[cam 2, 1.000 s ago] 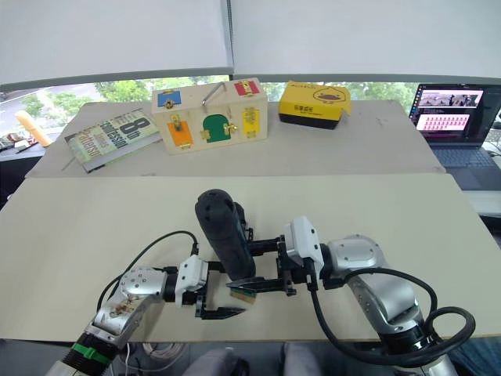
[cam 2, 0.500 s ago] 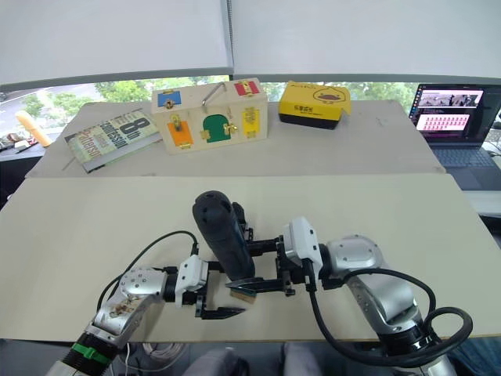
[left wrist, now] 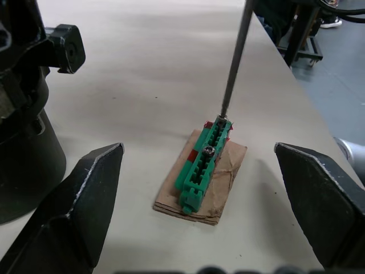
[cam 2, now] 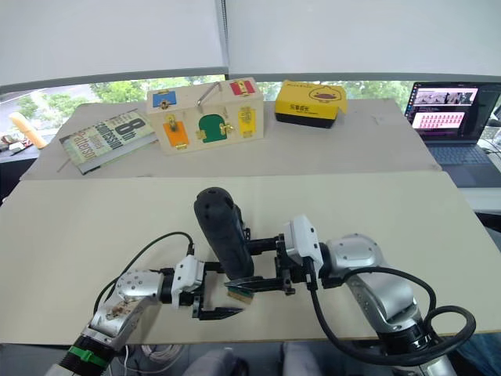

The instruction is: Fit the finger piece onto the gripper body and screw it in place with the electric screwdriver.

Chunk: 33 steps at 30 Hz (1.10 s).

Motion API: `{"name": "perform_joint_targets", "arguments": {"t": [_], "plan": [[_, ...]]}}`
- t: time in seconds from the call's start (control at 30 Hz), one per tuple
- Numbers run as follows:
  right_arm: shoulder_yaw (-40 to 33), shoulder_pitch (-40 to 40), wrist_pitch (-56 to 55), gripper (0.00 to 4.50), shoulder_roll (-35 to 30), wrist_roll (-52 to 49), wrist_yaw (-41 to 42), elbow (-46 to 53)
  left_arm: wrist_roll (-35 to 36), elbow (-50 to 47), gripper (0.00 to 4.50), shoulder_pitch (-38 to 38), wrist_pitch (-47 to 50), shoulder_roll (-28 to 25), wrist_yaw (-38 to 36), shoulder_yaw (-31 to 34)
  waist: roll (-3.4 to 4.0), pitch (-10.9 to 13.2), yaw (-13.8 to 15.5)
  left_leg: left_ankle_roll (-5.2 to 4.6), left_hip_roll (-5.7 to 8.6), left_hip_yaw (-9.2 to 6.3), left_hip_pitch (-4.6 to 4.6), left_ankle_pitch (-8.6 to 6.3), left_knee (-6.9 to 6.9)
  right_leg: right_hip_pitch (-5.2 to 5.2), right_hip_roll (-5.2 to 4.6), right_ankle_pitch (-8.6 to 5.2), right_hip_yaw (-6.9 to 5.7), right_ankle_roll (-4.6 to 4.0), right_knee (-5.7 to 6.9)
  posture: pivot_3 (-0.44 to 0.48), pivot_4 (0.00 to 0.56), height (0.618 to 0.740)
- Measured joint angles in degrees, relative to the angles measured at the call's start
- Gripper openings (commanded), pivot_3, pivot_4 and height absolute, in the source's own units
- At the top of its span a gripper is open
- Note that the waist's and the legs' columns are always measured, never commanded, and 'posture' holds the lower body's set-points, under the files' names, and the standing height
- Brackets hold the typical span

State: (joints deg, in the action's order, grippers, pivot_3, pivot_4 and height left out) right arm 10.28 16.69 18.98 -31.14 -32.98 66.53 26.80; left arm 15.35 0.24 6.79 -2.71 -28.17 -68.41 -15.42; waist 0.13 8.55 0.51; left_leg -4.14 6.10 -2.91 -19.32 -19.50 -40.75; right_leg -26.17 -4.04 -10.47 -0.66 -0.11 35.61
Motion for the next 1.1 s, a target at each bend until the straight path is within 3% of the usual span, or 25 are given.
{"name": "perform_joint_targets", "arguments": {"t": [0.5,0.77,1.1], "plan": [[-2.53,3.88,6.94,1.91,-1.90,-8.09,-3.44,4.12,7.32,-5.34,4.50,-4.26,0.53,-7.32,-5.20,6.15,-0.16,0.11,0.18,-0.04,-0.02,-0.03,-0.18,-0.02,0.03,-0.05,0.01,0.01,-0.08,0.00,-0.30,0.000,0.150,0.740],[-9.51,6.78,11.90,1.91,-4.64,-16.44,-7.88,6.21,18.44,-11.13,4.50,-4.64,10.84,-12.47,-7.09,13.65,-0.19,0.13,0.14,-0.04,-0.02,-0.07,-0.26,-0.02,0.04,-0.07,0.05,0.02,-0.14,0.02,-0.42,0.000,0.150,0.740],[-16.57,12.79,18.16,1.91,-9.20,-24.67,-11.05,0.83,23.04,-7.33,4.50,0.06,17.86,-13.51,-5.96,20.76,-0.22,0.14,0.15,-0.05,-0.03,-0.07,-0.30,-0.02,0.03,-0.08,0.05,0.03,-0.16,0.02,-0.45,0.000,0.150,0.740]]}}
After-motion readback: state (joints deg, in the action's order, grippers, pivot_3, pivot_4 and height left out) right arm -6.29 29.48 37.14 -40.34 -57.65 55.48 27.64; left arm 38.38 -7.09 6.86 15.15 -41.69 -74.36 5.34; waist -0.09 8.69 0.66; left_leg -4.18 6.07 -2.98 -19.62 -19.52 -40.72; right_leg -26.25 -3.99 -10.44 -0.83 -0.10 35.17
